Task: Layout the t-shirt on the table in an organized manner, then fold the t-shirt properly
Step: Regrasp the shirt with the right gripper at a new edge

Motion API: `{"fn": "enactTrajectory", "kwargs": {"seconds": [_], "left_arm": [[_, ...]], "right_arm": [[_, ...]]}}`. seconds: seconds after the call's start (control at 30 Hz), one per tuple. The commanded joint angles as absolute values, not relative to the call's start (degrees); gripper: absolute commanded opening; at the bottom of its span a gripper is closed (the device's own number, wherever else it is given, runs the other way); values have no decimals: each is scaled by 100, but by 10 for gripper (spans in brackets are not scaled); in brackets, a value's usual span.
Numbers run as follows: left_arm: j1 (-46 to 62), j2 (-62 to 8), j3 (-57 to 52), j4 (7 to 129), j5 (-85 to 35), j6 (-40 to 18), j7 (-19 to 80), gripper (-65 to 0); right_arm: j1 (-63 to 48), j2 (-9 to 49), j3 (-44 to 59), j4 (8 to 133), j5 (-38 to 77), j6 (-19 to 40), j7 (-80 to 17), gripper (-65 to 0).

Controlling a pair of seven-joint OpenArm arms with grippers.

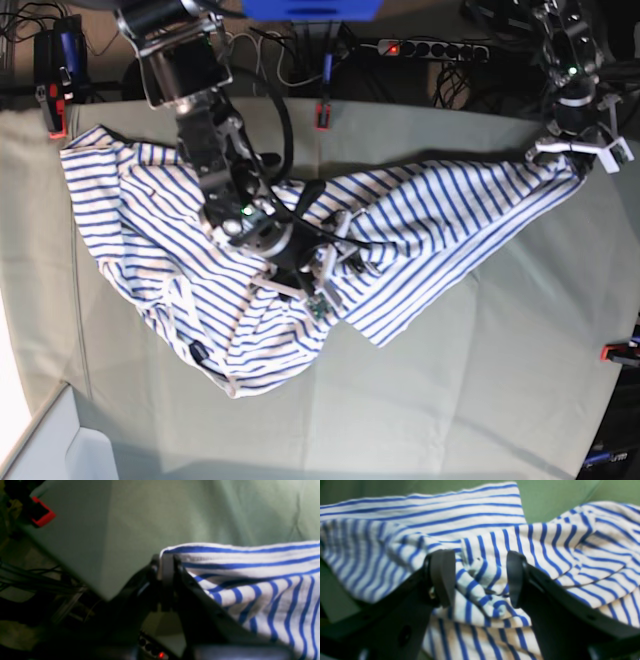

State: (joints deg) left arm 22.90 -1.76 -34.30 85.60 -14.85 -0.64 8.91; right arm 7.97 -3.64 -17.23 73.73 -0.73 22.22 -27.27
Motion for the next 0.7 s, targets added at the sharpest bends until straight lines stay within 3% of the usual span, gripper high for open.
{"fn": "enactTrajectory", "kwargs": {"seconds": [0.0, 0.27, 0.37, 0.5, 0.67], "left_arm": [[2325, -224, -3459, 8664, -1481, -40, 734, -650], [2360, -224, -3459, 8664, -1481, -40, 734, -650], [2334, -224, -3459, 8664, -1481, -40, 734, -650], [2308, -224, -3459, 8664, -1481, -40, 734, -650], [2308, -224, -3459, 8664, -1481, -40, 734, -650]], "right_arm": [[1024, -400, -1754, 7327, -4, 2088, -2571, -317], [1473, -374, -1754, 6413, 4, 2044, -2563, -344], [1420, -365, -1754, 6440, 4, 2070, -2563, -442], [1288, -356, -1745, 6571, 4, 2070, -2571, -650], [866, -189, -1710, 7890, 4, 2070, -2571, -650]]}}
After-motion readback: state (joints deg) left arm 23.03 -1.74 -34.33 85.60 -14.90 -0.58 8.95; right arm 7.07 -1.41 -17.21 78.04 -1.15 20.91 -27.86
